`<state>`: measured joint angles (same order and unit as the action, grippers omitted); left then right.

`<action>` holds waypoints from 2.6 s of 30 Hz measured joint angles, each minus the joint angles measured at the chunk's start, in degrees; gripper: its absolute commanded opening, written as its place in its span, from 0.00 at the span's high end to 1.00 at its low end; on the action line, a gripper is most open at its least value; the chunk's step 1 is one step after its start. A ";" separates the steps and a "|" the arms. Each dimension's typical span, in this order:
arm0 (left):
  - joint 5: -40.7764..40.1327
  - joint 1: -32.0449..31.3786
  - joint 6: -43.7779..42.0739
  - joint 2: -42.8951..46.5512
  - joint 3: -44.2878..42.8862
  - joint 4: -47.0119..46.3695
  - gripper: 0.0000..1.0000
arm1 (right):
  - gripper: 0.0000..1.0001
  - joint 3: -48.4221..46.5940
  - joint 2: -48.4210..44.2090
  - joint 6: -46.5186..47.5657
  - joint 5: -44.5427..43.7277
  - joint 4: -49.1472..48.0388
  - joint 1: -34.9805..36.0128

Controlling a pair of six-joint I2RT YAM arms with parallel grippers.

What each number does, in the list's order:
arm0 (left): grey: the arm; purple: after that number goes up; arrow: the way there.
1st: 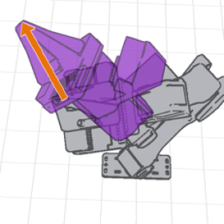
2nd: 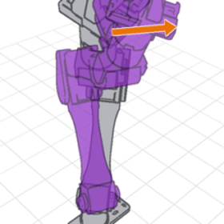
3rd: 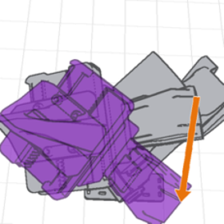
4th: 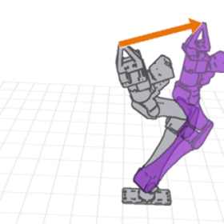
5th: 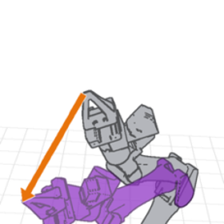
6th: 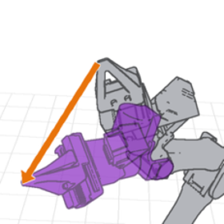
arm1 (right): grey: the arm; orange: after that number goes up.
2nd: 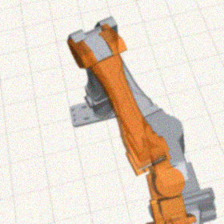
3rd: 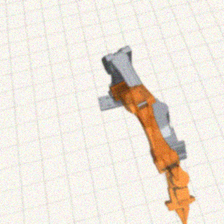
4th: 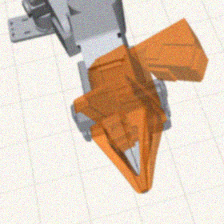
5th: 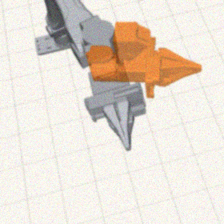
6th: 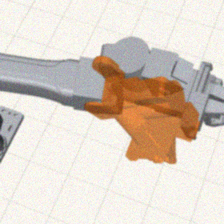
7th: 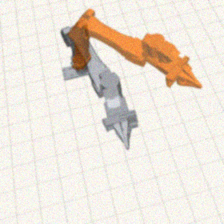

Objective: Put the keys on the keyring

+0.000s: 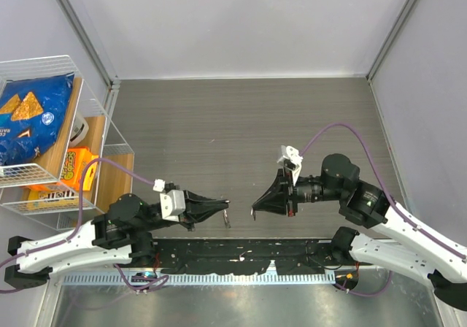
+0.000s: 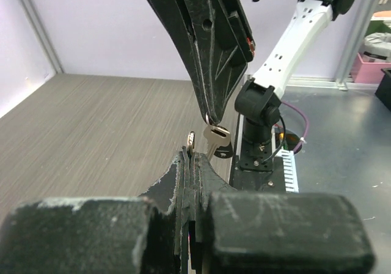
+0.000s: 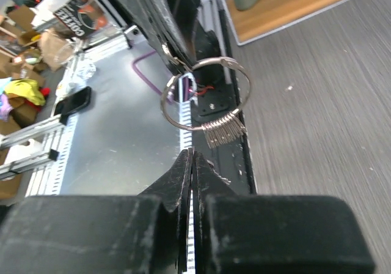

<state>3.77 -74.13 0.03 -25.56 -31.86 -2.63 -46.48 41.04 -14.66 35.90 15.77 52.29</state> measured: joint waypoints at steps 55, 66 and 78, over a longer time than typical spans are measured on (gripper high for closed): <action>9.60 0.00 -1.97 -0.22 0.07 -7.34 1.00 | 0.94 0.83 10.38 -27.28 5.81 -26.93 4.76; 10.45 0.00 -1.97 -0.31 0.07 -7.48 1.00 | 0.94 0.83 10.38 -29.81 5.79 -29.83 4.87; 10.36 0.00 -2.05 -0.28 0.07 -8.22 1.00 | 0.94 0.83 10.32 -32.11 5.97 -30.77 4.87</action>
<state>14.13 -74.13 -2.02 -25.85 -31.79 -10.85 -45.65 51.35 -46.76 41.87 -15.00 57.17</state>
